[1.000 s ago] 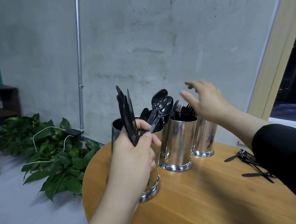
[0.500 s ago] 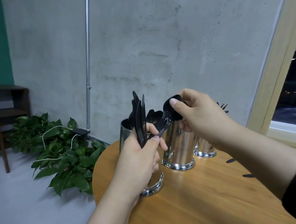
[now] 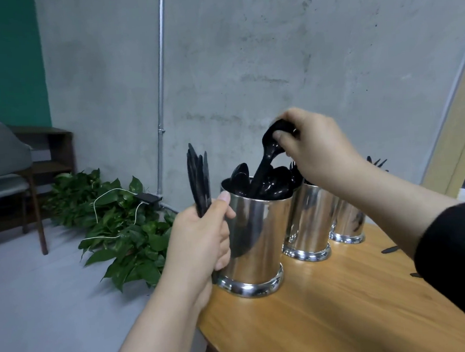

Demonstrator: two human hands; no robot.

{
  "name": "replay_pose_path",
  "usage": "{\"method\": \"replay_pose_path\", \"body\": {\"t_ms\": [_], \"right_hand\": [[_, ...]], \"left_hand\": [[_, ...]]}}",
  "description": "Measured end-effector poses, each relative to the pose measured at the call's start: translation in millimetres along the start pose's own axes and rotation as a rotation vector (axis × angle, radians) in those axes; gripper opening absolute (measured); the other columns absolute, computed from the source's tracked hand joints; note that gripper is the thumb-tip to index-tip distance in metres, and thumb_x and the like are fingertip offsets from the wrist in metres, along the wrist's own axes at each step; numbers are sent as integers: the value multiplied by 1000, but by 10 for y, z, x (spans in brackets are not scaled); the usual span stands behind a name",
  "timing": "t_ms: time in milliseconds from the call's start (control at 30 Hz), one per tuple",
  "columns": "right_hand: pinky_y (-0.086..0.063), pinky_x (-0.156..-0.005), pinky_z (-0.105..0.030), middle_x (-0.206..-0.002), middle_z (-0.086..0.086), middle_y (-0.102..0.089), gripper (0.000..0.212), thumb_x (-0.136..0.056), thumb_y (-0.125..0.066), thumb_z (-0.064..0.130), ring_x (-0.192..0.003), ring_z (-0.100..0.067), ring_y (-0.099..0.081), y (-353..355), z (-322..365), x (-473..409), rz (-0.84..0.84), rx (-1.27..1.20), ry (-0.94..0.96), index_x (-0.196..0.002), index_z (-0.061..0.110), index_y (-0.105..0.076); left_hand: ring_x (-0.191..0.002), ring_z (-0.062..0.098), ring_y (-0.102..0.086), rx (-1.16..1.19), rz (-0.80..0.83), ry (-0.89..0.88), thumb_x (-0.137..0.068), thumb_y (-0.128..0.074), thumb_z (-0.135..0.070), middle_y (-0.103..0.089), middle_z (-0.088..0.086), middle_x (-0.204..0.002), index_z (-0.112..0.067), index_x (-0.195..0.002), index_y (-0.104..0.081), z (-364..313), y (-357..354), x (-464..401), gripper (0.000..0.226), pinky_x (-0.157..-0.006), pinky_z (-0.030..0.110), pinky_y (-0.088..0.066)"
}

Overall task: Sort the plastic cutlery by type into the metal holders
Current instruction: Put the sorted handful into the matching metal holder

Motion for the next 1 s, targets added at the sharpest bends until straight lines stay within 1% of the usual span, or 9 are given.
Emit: {"method": "replay_pose_path", "body": {"t_ms": [67, 167, 267, 333, 400, 500, 600, 800, 1000], "right_hand": [[-43, -78, -27, -98, -1, -70, 19, -101, -56, 18, -98, -22, -63, -187, 3, 12, 114, 91, 18, -115, 18, -68], [-45, -90, -41, -110, -6, -66, 28, -105, -47, 29, -110, -30, -56, -468, 10, 100, 312, 357, 155, -122, 13, -63], [-37, -93, -46, -119, -2, -58, 35, -106, -42, 36, -113, -28, -46, -479, -21, 141, 312, 463, 199, -129, 15, -59], [-38, -96, -44, -120, 1, -60, 35, -106, -43, 34, -114, -27, -48, -284, -1, 157, 131, 308, 214, -131, 18, -61], [-41, -87, -27, -105, 11, -63, 31, -106, -47, 34, -102, -18, -56, -33, -4, 221, -24, 75, 186, -124, 21, -67], [-45, -69, -18, -81, 20, -67, 34, -100, -49, 47, -75, -6, -62, 116, -74, 426, 215, -277, 11, -123, 30, -66], [-51, -67, -26, -71, 2, -65, 39, -90, -55, 51, -65, -15, -58, 168, -160, 738, 414, -522, -84, -124, 34, -64], [-44, -60, -31, -67, -10, -49, 41, -85, -73, 34, -58, -17, -53, 416, -746, 1137, 305, -868, -331, -123, 19, -66], [-44, -55, -38, -63, -11, -53, 24, -93, -67, 28, -57, -23, -51, 853, -1414, 1434, 272, -761, -445, -104, 6, -65]], "left_hand": [[-41, 14, -25, 7, 22, 25, -101, -59, -32, -31, 2, -53, -9, -78, -59, 18, 11, 3, 33, -38, 21, -20], [-40, 13, -25, 16, 42, 54, -101, -58, -28, -31, 3, -53, -8, -77, -58, 34, 3, 0, 32, -36, 19, -20], [-40, 13, -24, 9, 85, 77, -102, -57, -25, -30, 3, -54, -8, -78, -58, 60, -57, 13, 30, -37, 19, -18], [-40, 13, -23, -5, 143, 86, -103, -55, -26, -29, 3, -53, -9, -75, -60, 74, -129, 24, 32, -37, 20, -19], [-40, 14, -24, -39, 232, 91, -104, -53, -29, -28, 2, -53, -11, -74, -62, 79, -243, 52, 36, -38, 21, -21], [-40, 15, -25, -50, 387, 117, -105, -51, -31, -25, 4, -53, -10, -76, -66, 115, -486, 129, 38, -40, 23, -26], [-39, 14, -22, -13, 517, 180, -105, -50, -30, -23, 3, -50, -9, -77, -66, 203, -787, 217, 38, -40, 24, -25], [-33, 9, -18, 18, 764, 373, -100, -54, -29, -26, 2, -49, -8, -74, -64, 478, -1474, 411, 35, -37, 16, -15], [-36, 12, -29, -152, 882, 403, -99, -60, -33, -36, 1, -55, -15, -90, -62, 820, -2208, 395, 21, -40, 21, -21]]}}
Point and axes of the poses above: each hand's wrist, its own x-axis away from the middle knuckle, its own y-axis out of the back of the hand, z = x × y, the point moved 5 cm from there along -x, towards the middle knuckle
